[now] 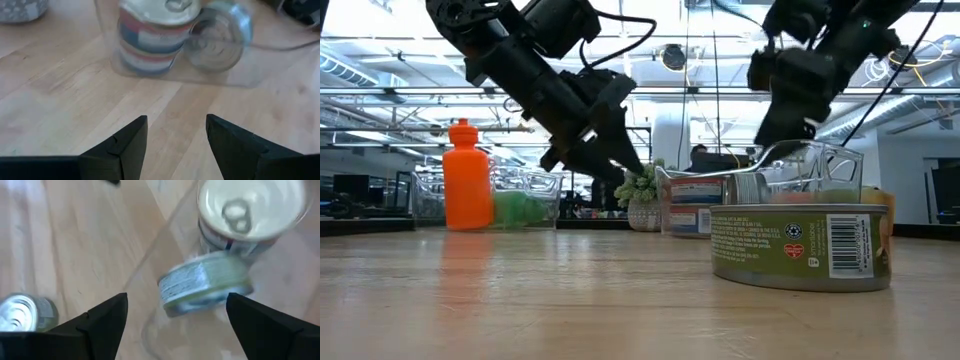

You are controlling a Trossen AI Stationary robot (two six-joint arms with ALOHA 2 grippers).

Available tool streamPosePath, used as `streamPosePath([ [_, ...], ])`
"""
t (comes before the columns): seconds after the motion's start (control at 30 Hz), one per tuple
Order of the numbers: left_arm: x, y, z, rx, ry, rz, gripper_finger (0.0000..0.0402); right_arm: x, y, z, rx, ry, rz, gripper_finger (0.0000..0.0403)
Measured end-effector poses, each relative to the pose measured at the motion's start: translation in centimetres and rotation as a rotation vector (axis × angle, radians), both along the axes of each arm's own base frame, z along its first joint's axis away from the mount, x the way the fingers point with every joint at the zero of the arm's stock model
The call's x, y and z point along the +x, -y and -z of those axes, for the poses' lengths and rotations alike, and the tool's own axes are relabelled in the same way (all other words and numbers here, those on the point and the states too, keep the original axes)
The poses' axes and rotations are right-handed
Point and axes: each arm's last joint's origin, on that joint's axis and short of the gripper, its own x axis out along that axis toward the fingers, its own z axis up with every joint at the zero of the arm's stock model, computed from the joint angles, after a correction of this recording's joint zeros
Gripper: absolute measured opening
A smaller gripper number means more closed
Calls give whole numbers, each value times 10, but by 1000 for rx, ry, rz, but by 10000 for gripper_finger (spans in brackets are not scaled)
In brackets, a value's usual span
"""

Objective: Pick & Place Food Item
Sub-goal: Put the green tuna can into the right transparent bin

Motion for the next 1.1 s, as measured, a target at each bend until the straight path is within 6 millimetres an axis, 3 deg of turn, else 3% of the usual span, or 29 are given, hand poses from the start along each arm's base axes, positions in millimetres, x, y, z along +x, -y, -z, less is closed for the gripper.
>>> streamPosePath([
  [0.2,5,0,-6,-4,80,8,214,-13,-4,-23,-47,112,-54,318],
  [0.43,9,6,-11,-80,143,145,214,-16,-34,-33,8,196,-322,318],
  [0.63,10,44,-17,0,141,374,214,-14,-49,-34,-22,219,-414,318],
  [0.87,20,96,-45,102,24,368,214,-14,-52,-34,-89,219,-397,318],
  [1.1,57,128,-24,137,-68,422,251,-12,-53,-38,-215,254,-312,318],
])
